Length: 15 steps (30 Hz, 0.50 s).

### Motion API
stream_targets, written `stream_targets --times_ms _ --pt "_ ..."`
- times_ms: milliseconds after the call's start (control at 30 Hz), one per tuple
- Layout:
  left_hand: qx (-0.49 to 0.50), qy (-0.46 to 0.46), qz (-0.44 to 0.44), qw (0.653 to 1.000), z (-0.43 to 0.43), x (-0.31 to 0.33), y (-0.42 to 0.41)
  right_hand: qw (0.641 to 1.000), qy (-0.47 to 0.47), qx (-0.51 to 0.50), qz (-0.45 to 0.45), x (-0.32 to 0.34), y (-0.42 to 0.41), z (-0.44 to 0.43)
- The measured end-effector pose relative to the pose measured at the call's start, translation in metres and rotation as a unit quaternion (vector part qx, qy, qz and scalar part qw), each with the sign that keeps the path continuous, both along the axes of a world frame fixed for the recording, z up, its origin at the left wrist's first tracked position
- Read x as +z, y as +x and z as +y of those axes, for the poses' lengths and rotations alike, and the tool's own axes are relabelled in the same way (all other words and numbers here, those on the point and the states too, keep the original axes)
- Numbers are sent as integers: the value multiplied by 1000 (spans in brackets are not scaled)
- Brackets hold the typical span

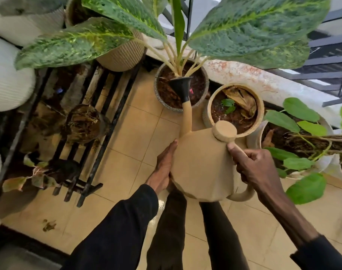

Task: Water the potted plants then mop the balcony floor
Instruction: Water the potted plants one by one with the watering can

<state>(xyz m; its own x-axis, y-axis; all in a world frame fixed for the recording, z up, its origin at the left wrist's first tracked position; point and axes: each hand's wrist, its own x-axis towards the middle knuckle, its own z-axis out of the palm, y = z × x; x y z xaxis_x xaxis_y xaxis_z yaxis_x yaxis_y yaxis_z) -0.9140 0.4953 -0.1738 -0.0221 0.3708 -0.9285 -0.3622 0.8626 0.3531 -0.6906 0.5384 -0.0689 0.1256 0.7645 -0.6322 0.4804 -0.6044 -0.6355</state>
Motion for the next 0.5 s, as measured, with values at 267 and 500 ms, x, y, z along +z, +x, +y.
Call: stream_targets --times_ms 267,500 --pt "30 -38 6 999 3 -5 17 994 12 84 -76 6 -3 25" --pt "32 -41 -8 999 15 -5 32 985 8 130 -111 15 0 54"
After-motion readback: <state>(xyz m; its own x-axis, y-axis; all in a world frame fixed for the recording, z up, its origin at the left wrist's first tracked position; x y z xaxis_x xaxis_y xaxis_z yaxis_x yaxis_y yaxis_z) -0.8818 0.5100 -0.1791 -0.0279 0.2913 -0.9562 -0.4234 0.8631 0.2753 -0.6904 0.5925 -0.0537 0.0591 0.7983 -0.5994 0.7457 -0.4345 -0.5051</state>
